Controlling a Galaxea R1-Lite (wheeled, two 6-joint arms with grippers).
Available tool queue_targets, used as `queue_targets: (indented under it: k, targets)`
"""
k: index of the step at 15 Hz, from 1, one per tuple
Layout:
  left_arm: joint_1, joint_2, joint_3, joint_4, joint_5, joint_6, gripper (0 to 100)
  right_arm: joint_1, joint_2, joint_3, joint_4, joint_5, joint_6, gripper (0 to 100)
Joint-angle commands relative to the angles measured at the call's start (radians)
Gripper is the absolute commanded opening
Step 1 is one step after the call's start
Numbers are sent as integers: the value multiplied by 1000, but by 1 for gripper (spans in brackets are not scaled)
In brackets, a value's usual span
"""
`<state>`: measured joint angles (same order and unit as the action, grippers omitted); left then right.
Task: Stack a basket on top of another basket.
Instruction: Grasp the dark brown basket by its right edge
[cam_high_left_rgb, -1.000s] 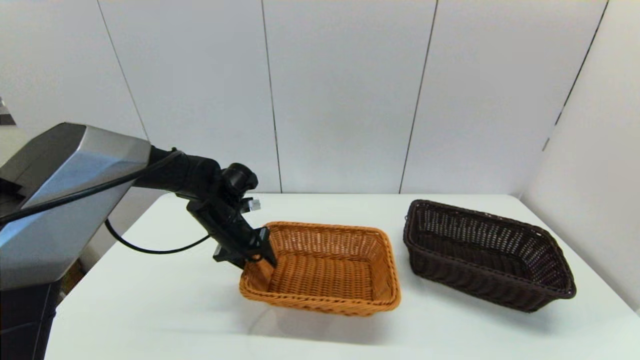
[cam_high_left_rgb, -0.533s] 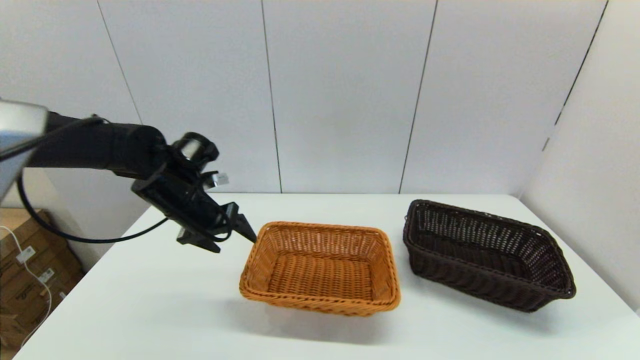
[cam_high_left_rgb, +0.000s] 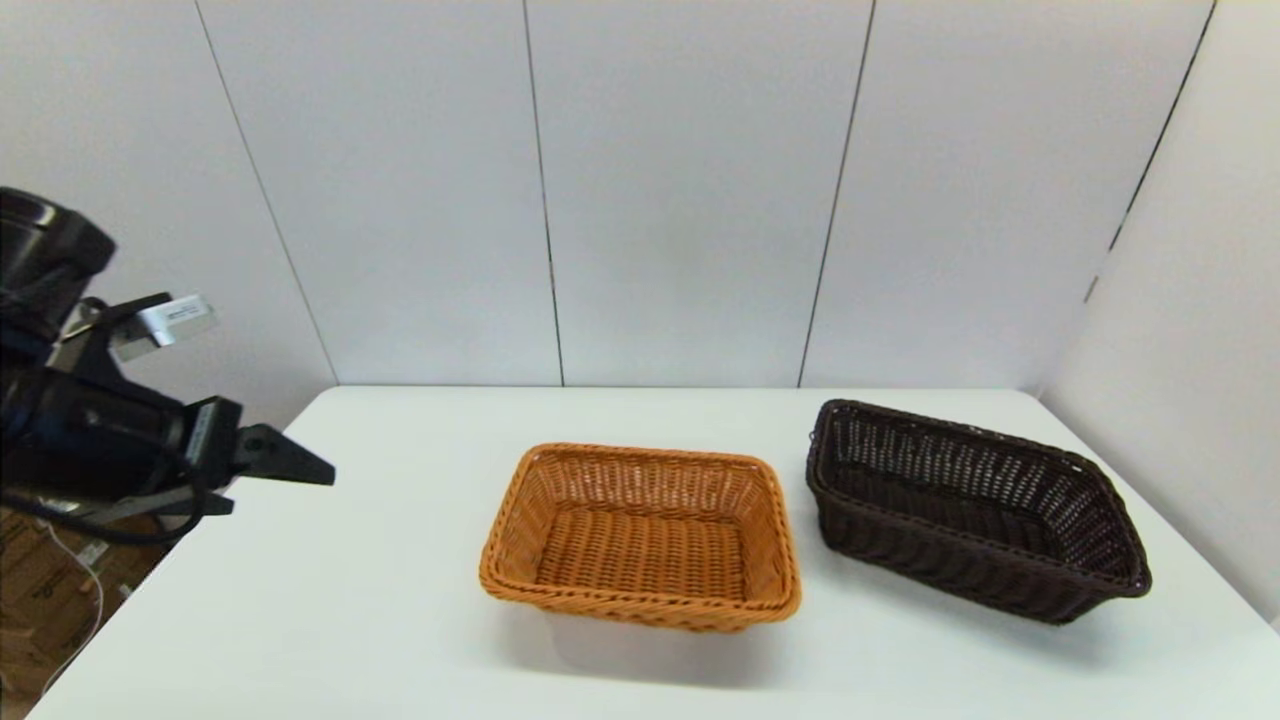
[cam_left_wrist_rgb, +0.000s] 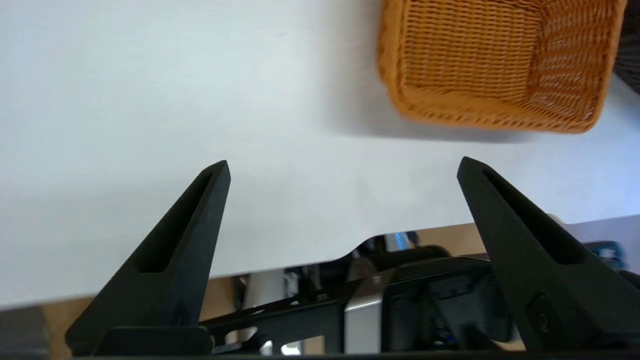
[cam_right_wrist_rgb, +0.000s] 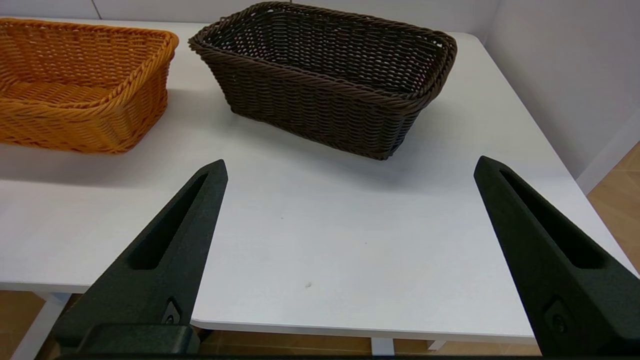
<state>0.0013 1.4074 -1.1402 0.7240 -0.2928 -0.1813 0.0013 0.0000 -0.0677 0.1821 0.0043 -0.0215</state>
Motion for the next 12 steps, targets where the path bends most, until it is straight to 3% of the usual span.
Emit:
queue_targets:
  k: [1,12]
  targets:
    - [37,-505,329,-95,121,29,100,0,2,0,2,0,0,100]
    - [34,-1067,524,-11,135,108,100,0,2,0,0,-1,3,100]
